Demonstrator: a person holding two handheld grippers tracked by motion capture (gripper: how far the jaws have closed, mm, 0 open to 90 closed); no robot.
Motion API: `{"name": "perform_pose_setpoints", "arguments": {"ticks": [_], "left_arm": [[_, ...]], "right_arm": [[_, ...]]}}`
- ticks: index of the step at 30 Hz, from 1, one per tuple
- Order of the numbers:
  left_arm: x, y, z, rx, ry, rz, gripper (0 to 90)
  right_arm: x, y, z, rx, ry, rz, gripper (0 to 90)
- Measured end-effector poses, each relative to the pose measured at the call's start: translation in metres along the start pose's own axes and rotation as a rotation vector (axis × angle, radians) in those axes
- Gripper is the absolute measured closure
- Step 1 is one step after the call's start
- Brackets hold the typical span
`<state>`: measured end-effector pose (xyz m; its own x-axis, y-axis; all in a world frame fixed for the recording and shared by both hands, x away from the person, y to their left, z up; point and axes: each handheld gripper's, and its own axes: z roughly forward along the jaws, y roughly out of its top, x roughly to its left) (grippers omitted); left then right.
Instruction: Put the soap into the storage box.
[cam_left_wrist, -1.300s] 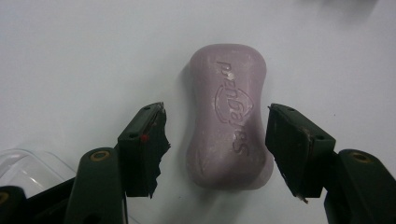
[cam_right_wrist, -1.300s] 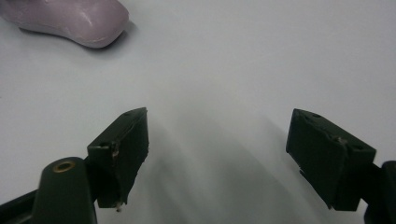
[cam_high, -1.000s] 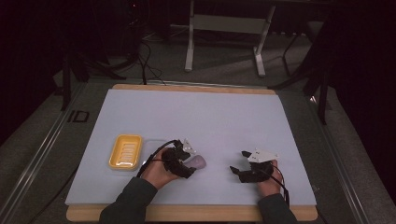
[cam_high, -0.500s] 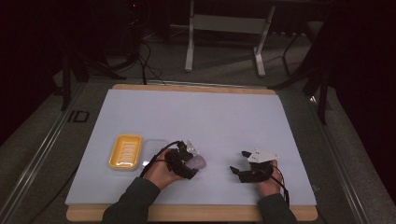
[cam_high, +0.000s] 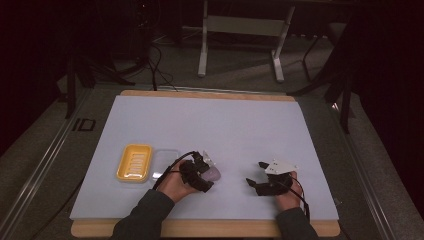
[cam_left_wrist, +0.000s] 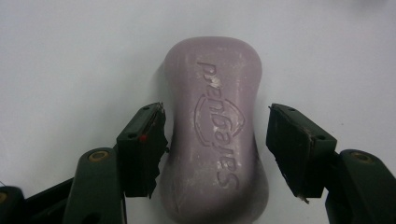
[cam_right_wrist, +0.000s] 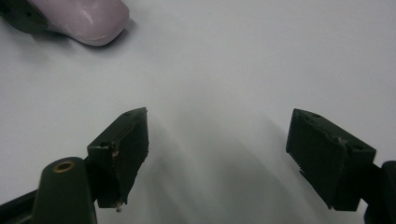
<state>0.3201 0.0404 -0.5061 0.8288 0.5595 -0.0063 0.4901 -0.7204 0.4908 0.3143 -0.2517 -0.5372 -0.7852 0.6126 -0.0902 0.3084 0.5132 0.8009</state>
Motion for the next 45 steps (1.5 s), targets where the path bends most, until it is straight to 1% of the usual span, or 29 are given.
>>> {"name": "perform_pose_setpoints", "arguments": {"ticks": [6,9,13,16,17,20,22,23,27,29,32,35,36,37,40,42,45], "left_arm": [[0.0,0.0,0.003,0.022,0.0,-0.001,39.9],[0.0,0.001,0.004,0.025,0.004,0.001,43.7],[0.002,0.001,0.003,0.04,-0.002,0.004,45.2],[0.001,0.002,0.004,0.041,-0.002,0.004,45.4],[0.001,0.003,0.004,0.055,0.0,0.017,45.4],[0.001,0.005,0.004,0.07,0.0,0.03,45.4],[0.001,0.005,0.004,0.07,0.0,0.03,45.4],[0.001,0.006,0.004,0.079,0.001,0.043,45.6],[0.002,0.007,0.004,0.09,-0.008,0.042,45.8],[0.004,0.009,0.004,0.115,-0.016,0.058,45.8],[0.005,0.011,0.003,0.149,-0.014,0.083,45.9],[0.006,0.012,0.003,0.174,-0.015,0.098,46.0],[0.006,0.012,0.003,0.174,-0.015,0.098,46.1],[0.006,0.012,0.002,0.192,-0.015,0.107,46.1],[0.005,0.012,0.001,0.223,-0.015,0.126,46.3],[0.006,0.012,0.001,0.24,-0.021,0.129,46.3],[0.009,0.012,0.001,0.259,-0.04,0.118,46.1]], "right_arm": [[0.0,0.0,0.0,0.001,0.0,-0.001,20.5],[0.0,0.0,0.0,0.001,-0.001,-0.002,20.5],[0.0,0.0,0.0,0.0,0.0,-0.002,20.5],[0.0,0.0,0.0,0.001,-0.001,-0.003,20.6],[0.0,0.0,0.0,0.001,-0.001,-0.002,20.5],[0.0,0.0,0.0,0.002,-0.001,-0.005,20.6],[0.0,0.0,0.0,0.001,-0.001,-0.004,20.6],[0.0,0.0,0.0,0.001,0.0,-0.003,20.5],[0.0,0.0,0.0,0.002,-0.001,-0.006,20.6],[0.0,0.0,0.0,0.002,0.0,-0.006,20.6],[0.0,0.0,0.0,0.003,0.0,-0.006,20.6],[0.0,0.0,0.0,0.004,0.0,-0.007,20.7],[0.0,0.0,0.0,0.004,0.001,-0.008,20.7],[0.0,0.0,0.0,0.004,0.001,-0.008,20.7],[0.0,0.0,0.0,0.004,0.001,-0.009,20.8],[0.0,0.0,0.0,0.005,0.001,-0.01,20.8],[0.0,0.0,0.0,0.007,0.0,-0.011,20.8]]}}
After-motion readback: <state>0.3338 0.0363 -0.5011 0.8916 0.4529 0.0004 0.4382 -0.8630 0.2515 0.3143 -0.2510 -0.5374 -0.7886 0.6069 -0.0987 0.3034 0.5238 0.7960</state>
